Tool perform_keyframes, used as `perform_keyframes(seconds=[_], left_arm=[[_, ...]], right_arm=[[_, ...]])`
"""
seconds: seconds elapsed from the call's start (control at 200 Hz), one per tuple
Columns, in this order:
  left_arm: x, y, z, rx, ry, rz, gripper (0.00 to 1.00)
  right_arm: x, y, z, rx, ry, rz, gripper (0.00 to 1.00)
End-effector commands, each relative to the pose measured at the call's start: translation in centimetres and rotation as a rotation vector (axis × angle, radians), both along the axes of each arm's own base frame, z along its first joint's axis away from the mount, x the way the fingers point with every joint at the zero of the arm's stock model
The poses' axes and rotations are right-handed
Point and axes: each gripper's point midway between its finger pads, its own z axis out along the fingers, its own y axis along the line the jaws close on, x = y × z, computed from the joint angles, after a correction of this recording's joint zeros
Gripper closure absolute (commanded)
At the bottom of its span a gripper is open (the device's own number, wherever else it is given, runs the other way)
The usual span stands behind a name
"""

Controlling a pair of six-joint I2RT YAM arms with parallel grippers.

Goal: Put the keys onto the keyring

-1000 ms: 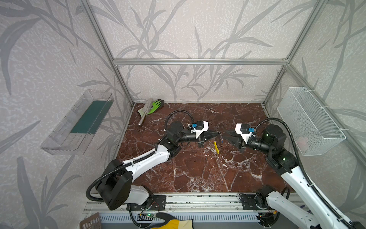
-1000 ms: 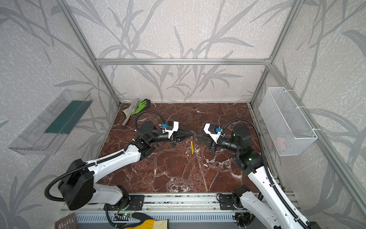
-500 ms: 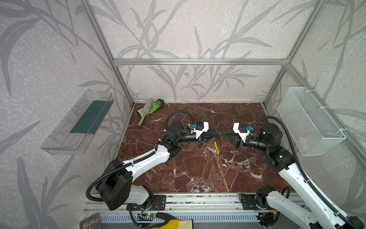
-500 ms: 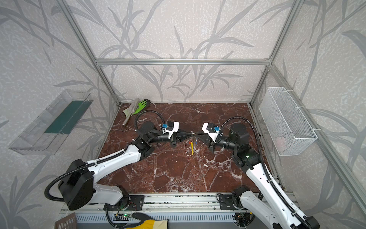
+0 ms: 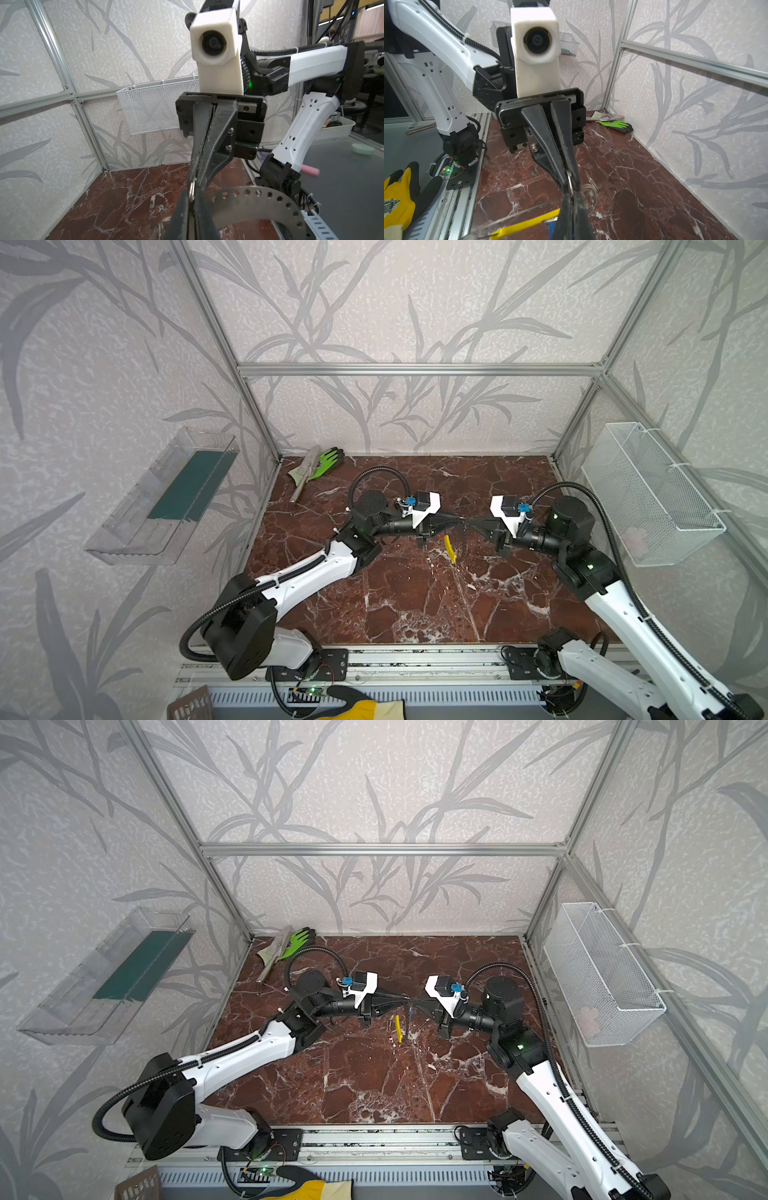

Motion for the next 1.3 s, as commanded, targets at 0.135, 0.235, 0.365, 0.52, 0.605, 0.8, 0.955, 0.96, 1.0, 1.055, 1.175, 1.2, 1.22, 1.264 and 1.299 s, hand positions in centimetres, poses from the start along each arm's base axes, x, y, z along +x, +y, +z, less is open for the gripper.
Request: perform_keyframes(seconds=[0.135, 0.235, 0.365, 0.52, 0.605, 0.8, 0.955, 0.96, 1.0, 1.055, 1.175, 1.2, 1.22, 1.264, 1.299], left_arm=[[0.6, 0.9, -0.4, 0.171, -0.136, 0.111, 0.68], [0.4, 1.4, -0.6, 0.242, -0.184, 0.127, 0.68], [0.2, 1.4, -0.7, 0.323, -0.248, 0.136, 0.68], [-0.1, 0.8, -1.3, 0.392, -0.304, 0.115, 0.69], [-0.3, 0.4, -1.5, 0.419, -0.318, 0.098, 0.69], [-0.4, -0.4, -2.2, 0.475, -0.341, 0.067, 0.69], [-0.5, -1.0, -2.6, 0.507, -0.358, 0.054, 0.7], [-0.5, -1.0, -2.7, 0.509, -0.358, 0.054, 0.7], [-0.5, -1.2, -2.8, 0.513, -0.362, 0.05, 0.71], [-0.5, -1.3, -2.8, 0.519, -0.364, 0.046, 0.74], [-0.5, -1.3, -3.5, 0.553, -0.371, 0.04, 0.78], [-0.5, -1.3, -3.6, 0.558, -0.374, 0.041, 0.79], [-0.5, -1.3, -3.6, 0.562, -0.375, 0.04, 0.79], [-0.5, -1.3, -3.7, 0.568, -0.375, 0.039, 0.81], [-0.5, -1.3, -3.9, 0.571, -0.374, 0.037, 0.83]], right_arm=[[-0.1, -1.1, -1.0, -0.12, 0.106, -0.058, 1.0], [-0.1, -1.2, -1.6, -0.159, 0.155, -0.064, 1.0], [0.0, -1.2, -2.0, -0.196, 0.203, -0.06, 1.0], [-0.2, -1.0, -2.5, -0.228, 0.242, -0.032, 1.0], [-0.3, -0.8, -2.5, -0.238, 0.25, -0.022, 1.0], [-0.7, -0.6, -2.5, -0.245, 0.241, -0.002, 1.0], [-0.8, -0.4, -2.5, -0.244, 0.241, 0.009, 1.0], [-0.8, -0.4, -2.5, -0.244, 0.241, 0.009, 1.0], [-0.9, -0.4, -2.5, -0.245, 0.241, 0.01, 1.0], [-0.9, -0.3, -2.5, -0.245, 0.242, 0.012, 1.0], [-0.9, -0.3, -2.3, -0.245, 0.231, 0.013, 1.0], [-0.9, -0.3, -2.3, -0.245, 0.23, 0.014, 1.0], [-0.9, -0.3, -2.3, -0.245, 0.23, 0.014, 1.0], [-0.9, -0.3, -2.2, -0.245, 0.225, 0.016, 1.0], [-0.9, -0.2, -2.2, -0.245, 0.221, 0.018, 1.0]])
